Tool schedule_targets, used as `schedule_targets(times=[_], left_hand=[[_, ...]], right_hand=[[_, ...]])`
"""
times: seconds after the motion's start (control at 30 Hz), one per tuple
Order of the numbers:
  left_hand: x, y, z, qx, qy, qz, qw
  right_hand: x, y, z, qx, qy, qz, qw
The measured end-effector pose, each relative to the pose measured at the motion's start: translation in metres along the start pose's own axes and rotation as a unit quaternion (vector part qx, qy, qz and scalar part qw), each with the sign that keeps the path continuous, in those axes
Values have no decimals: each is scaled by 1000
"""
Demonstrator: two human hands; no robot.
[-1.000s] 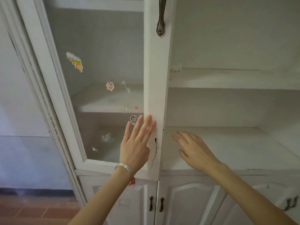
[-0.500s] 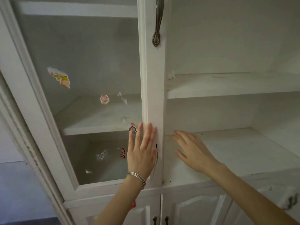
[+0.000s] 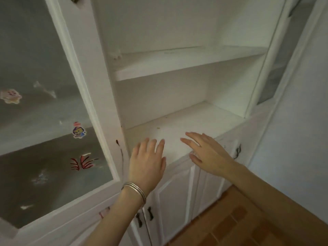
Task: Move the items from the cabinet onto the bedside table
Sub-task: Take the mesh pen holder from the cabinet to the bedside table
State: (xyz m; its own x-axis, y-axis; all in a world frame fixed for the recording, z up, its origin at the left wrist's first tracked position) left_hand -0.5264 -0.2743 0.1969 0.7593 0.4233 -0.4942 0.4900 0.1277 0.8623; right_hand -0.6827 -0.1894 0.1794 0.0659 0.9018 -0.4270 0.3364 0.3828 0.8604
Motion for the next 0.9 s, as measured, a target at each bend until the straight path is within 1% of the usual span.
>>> schedule_targets(times=[0.1,0.23,0.37,0.63,0.7,0.8,0.9], left_hand=[[-17,-26,-43,28,-62,30,997],[-48,-49,-110,58,-143,22,988],[-75,-73,-181,86,-196,19,977],[-132,-148,-332,112,-248,57,961],[-149,-161,-369,117,-256,52,958],[-174,-170,-405,126,-241,42,961],[-196,-175,-416,124,-219,20,968]], right_hand=[[45,1,-42,29,-44,27,998],[101,16,-92,62,-104,46,992],[160,22,-147,88,-150,56,983],[260,19,-270,112,-180,93,973],[277,18,-305,116,-175,104,972],[289,22,-354,136,-168,114,970],[287,21,-390,137,-162,116,970]])
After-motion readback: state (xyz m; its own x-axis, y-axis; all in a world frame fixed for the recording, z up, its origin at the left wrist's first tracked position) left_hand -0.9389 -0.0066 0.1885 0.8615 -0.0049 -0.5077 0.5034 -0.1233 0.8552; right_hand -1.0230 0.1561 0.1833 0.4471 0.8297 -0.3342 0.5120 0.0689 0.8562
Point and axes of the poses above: each hand's wrist, its own x-axis away from the middle knuckle, its own y-axis out of the back of the hand, z = x × y, the point moved 5 cm from there along -x, towards the middle knuckle, and after that the axes turned 13 degrees about x, right-handed, at the moved point
